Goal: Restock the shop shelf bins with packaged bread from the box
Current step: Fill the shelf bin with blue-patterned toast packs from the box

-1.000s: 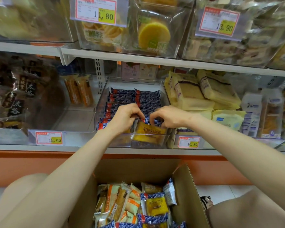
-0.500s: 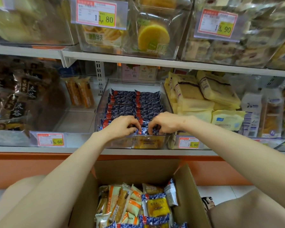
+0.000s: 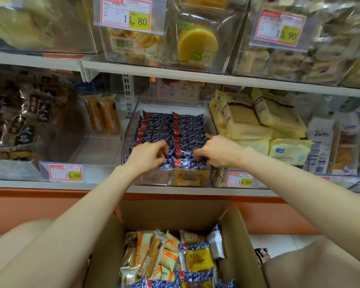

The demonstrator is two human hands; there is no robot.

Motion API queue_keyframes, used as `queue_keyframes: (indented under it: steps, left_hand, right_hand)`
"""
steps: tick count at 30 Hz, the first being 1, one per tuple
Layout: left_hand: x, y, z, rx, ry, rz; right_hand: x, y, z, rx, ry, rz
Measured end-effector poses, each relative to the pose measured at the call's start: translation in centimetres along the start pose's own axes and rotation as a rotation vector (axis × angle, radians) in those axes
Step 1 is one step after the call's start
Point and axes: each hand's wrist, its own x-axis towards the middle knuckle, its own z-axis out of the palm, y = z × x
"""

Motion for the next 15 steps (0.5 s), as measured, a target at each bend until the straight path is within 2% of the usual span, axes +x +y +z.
queue_keyframes:
  steps: [5, 8, 13, 15]
  left_hand:
    - [0.3, 0.9, -0.5, -0.278, -0.006, 0.057]
    - [0.3, 1.7, -0.3, -0.294, -0.044, 0.105]
    - [0.6, 2.4, -0.3, -0.501, -0.04, 0.071]
    - [0.9, 2.1, -0.5, -0.42, 0.056, 0.062]
  right_hand:
    - [-0.8, -0.5, 0.3, 0.188, 0.131, 0.094]
    - [-1.0, -2.1, 1.2, 0.254, 0.22, 0.13]
    - [-0.6, -2.4, 2.2, 0.14, 0.206, 0.155]
    - [-0.9, -2.0, 2.1, 0.193, 0.168, 0.153]
